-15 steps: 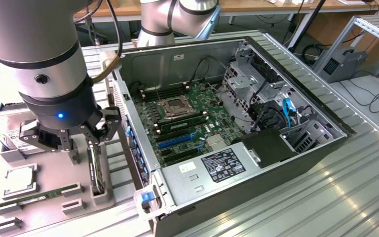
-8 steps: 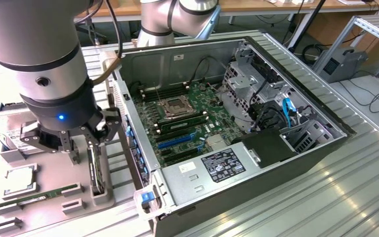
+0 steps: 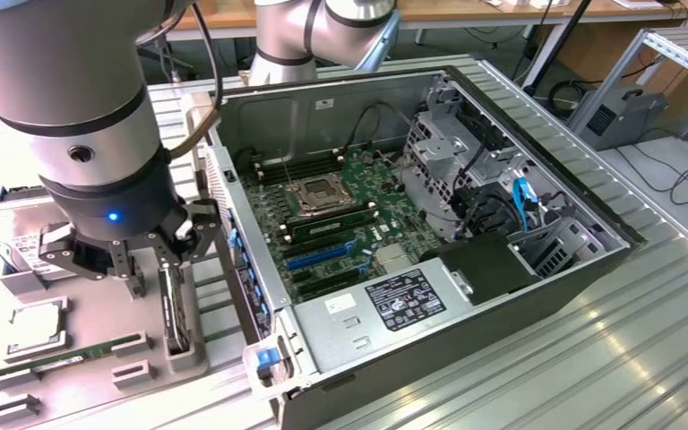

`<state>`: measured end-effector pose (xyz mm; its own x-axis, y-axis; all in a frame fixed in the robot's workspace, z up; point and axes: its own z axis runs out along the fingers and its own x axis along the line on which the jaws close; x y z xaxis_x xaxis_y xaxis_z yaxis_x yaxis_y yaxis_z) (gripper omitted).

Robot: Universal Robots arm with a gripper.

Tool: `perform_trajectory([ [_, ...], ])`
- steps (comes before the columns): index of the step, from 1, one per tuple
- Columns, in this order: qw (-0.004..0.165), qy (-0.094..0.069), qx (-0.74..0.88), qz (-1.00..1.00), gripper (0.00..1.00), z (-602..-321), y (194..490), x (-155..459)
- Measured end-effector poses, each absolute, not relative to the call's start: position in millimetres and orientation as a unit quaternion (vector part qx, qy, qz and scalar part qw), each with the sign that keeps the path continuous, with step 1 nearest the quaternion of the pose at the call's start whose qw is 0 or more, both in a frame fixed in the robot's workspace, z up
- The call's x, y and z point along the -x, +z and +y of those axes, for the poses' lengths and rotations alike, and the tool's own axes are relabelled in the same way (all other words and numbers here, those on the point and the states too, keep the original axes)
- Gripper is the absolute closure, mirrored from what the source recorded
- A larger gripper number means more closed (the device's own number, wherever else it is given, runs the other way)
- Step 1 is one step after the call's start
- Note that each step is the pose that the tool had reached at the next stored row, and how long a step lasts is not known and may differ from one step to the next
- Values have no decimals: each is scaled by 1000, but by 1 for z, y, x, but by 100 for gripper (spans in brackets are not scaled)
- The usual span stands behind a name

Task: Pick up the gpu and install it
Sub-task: 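Pick up the gpu and move the gpu toward the slot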

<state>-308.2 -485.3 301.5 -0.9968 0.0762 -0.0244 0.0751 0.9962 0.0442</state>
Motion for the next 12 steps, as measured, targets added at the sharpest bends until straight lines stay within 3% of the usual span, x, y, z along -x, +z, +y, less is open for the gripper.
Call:
perform_trajectory([
  [12, 13, 22, -38, 999, 58, -485, 296, 308],
])
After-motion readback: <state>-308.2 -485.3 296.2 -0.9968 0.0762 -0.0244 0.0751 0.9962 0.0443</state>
